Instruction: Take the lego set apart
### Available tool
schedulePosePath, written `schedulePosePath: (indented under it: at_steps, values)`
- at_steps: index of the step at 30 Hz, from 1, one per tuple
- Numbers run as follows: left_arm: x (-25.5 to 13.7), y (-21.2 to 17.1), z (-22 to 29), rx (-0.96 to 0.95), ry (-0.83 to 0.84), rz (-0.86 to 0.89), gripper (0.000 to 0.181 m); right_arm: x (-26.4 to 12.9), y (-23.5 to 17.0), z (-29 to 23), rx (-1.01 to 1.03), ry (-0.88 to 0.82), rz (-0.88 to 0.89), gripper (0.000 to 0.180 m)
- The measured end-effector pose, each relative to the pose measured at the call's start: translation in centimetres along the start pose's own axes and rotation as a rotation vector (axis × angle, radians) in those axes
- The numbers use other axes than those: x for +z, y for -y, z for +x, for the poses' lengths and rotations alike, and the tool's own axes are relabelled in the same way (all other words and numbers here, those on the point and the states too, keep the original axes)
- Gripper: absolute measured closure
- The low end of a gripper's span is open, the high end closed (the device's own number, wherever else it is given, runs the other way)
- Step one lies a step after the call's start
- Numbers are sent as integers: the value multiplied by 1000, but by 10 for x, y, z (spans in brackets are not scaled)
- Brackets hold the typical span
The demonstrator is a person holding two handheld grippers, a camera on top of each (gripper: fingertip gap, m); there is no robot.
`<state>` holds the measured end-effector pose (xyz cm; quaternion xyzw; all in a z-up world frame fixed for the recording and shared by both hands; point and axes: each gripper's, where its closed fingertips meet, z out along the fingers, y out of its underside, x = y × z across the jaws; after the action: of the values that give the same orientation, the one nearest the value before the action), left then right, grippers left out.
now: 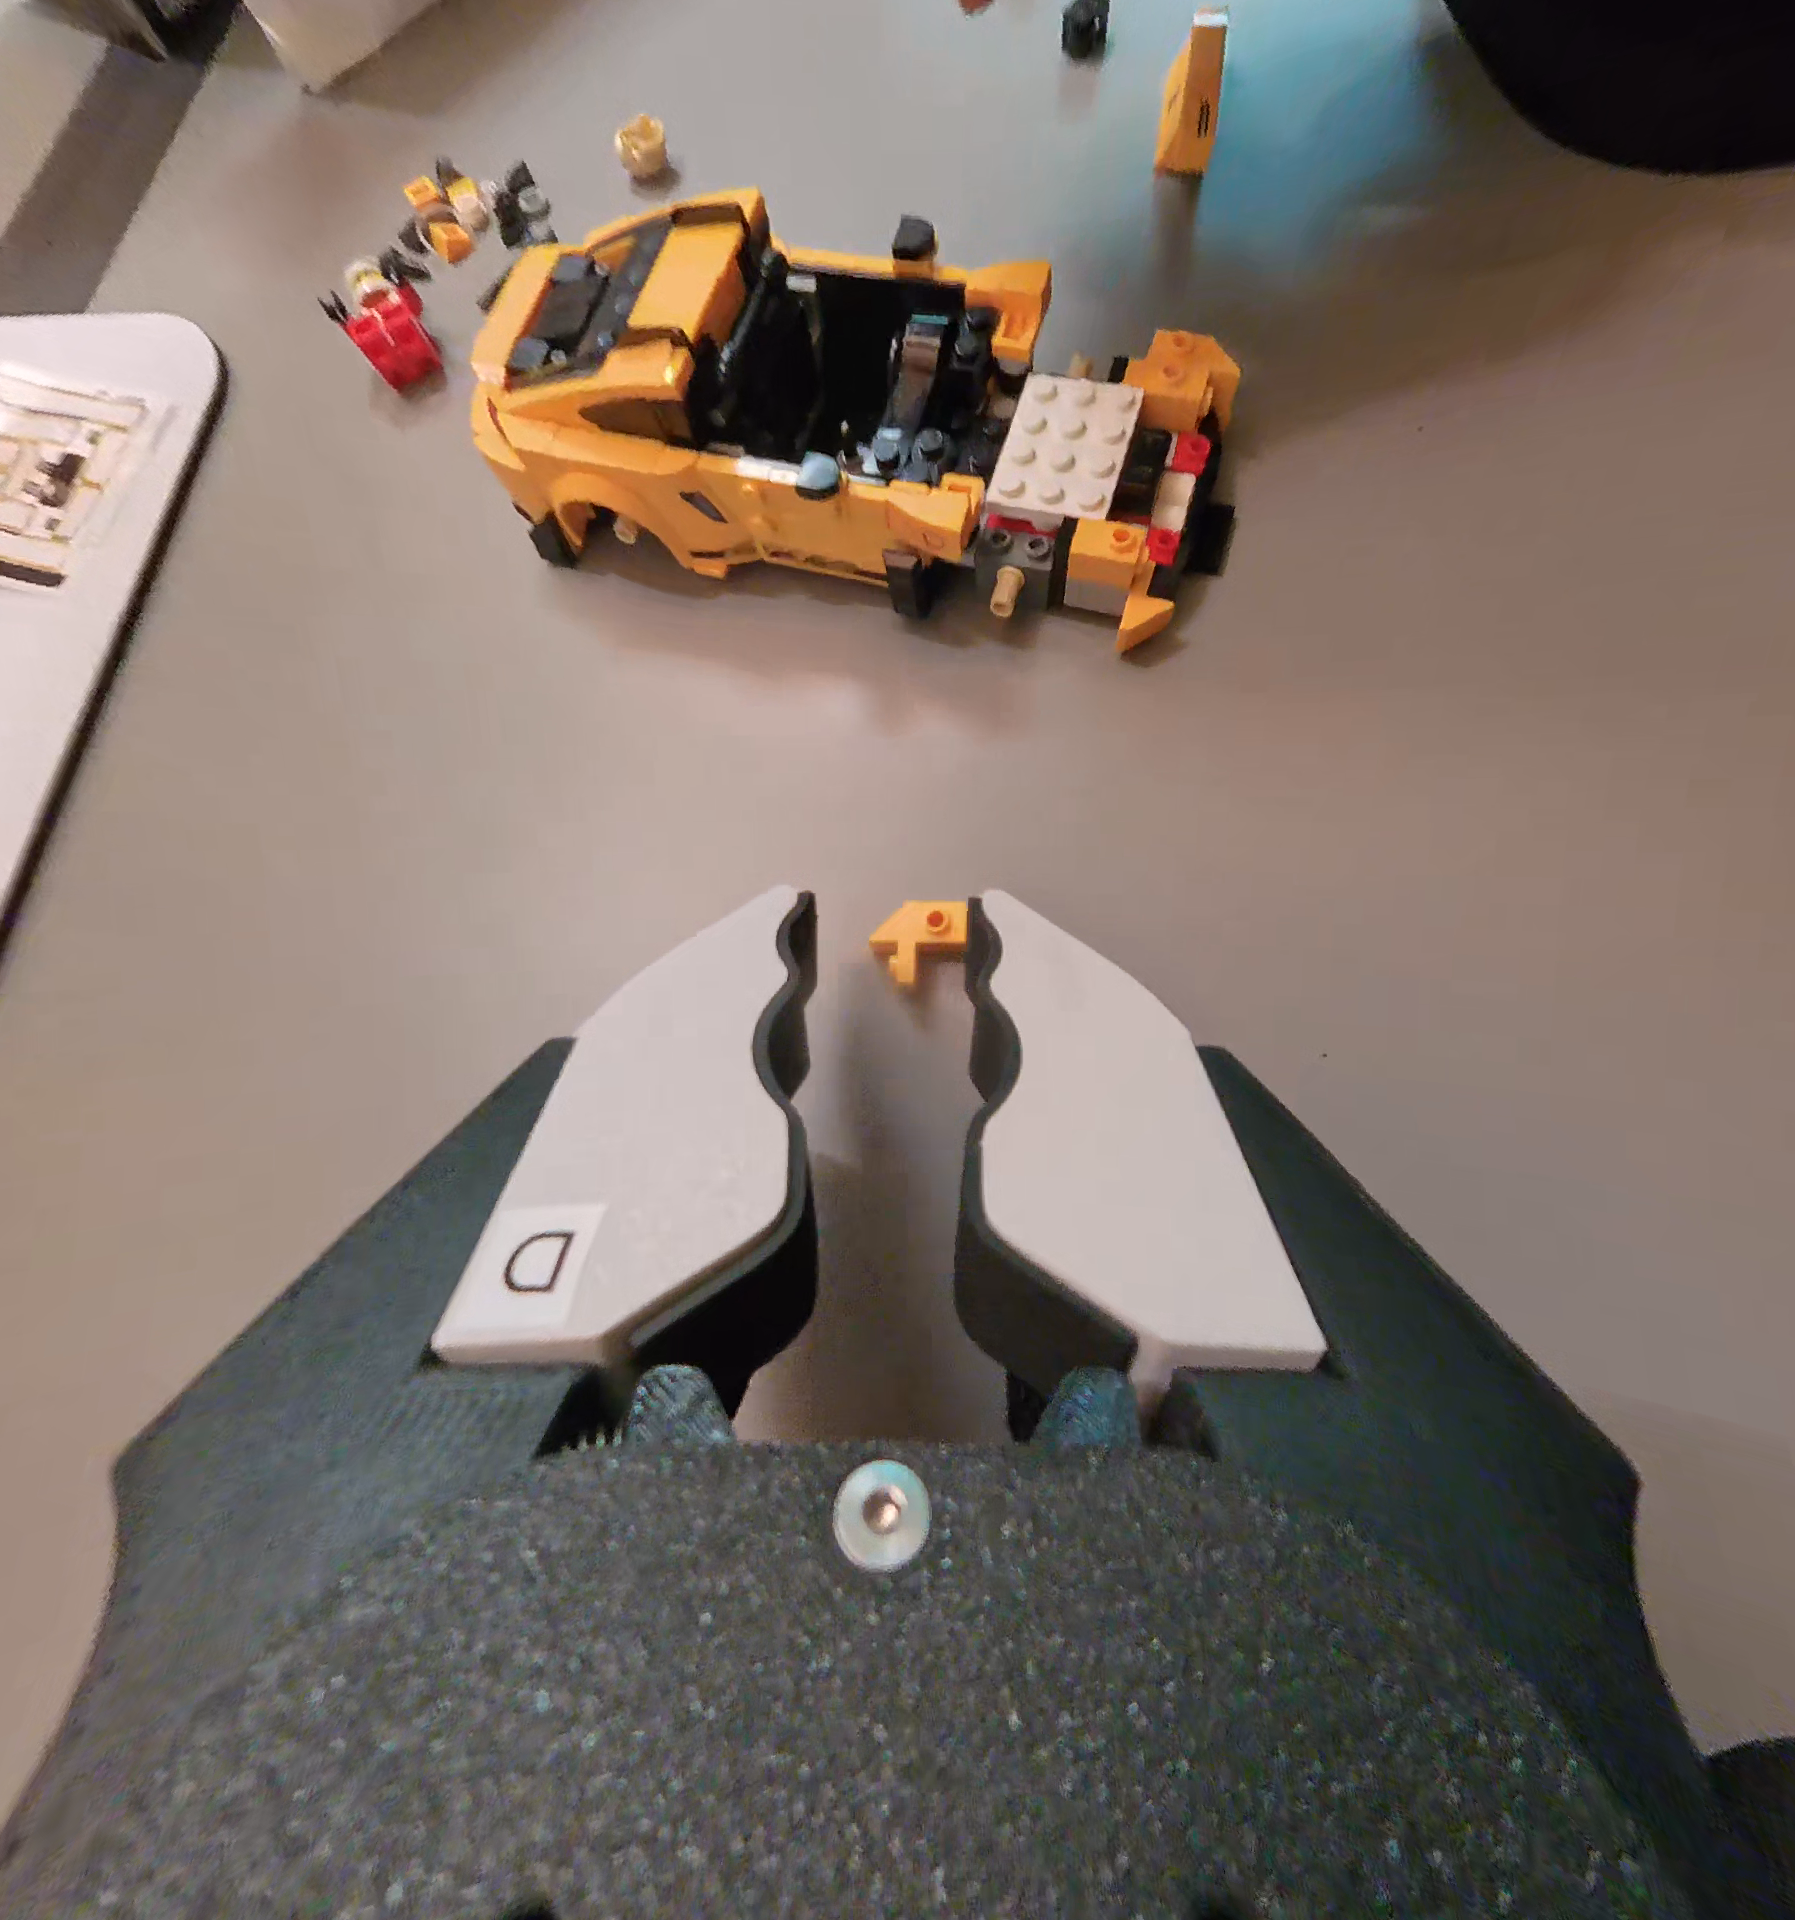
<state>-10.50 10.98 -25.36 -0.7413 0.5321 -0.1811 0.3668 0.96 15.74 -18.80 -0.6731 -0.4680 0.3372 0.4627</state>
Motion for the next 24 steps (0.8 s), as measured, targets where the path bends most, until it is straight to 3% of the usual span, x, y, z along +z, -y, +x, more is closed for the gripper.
schedulePosePath:
  at_steps: [15,24]
  values:
    - [12,-6,7,-3,-31,-45,165,2,-2,0,0,-3,2,168]
    - [21,13,20,-4,-95,47,167,-5,7,0,-21,-15,35,168]
